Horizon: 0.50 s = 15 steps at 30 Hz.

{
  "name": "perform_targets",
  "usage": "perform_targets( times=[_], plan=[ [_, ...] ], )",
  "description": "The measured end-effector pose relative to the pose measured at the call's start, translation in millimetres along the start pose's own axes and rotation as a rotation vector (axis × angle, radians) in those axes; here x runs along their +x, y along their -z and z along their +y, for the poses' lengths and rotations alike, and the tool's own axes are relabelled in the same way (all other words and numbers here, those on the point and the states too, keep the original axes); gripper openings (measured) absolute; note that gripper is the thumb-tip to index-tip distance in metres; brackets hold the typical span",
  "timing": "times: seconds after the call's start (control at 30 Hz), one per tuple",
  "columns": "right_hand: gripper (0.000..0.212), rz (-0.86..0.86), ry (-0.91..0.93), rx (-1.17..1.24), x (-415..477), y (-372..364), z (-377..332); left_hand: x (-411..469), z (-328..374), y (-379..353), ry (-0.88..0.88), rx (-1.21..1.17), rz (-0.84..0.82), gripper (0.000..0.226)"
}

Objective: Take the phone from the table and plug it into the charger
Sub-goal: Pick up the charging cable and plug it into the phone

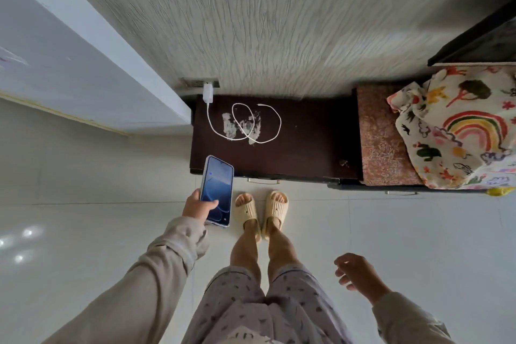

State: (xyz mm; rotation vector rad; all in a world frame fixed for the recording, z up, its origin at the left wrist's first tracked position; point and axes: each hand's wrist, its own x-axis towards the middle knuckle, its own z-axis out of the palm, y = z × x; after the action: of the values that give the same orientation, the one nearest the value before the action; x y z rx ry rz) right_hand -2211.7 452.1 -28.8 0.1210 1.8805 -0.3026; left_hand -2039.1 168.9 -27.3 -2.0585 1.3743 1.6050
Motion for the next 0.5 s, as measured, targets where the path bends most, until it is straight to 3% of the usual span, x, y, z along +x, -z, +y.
perform_targets(
  times=[0.17, 0.33, 0.43, 0.5],
  plan=[
    [0.027, -0.089, -0.005, -0.093, 59.2, 2.1, -35.1, 47.5, -2.8, -25.7, 0.095, -0.137, -0.037, 0.037],
    [0.026, -0.101, 0.174, -0.162, 163.4, -8.3, -109.4, 111.1, -12.9, -62.8, 0.11, -0.204, -0.147, 0.038],
    [0.029, -0.017, 0.26, -0.15, 241.9, -19.0, -163.7, 147.2, -21.4, -84.1, 0.096, -0.261, -0.185, 0.025],
    [0.02, 0.027, 0.306, -0.195, 289.2, -27.1, -203.6, 166.2, -24.2, -95.9, 0.086, -0.297, -0.206, 0.025]
  ],
)
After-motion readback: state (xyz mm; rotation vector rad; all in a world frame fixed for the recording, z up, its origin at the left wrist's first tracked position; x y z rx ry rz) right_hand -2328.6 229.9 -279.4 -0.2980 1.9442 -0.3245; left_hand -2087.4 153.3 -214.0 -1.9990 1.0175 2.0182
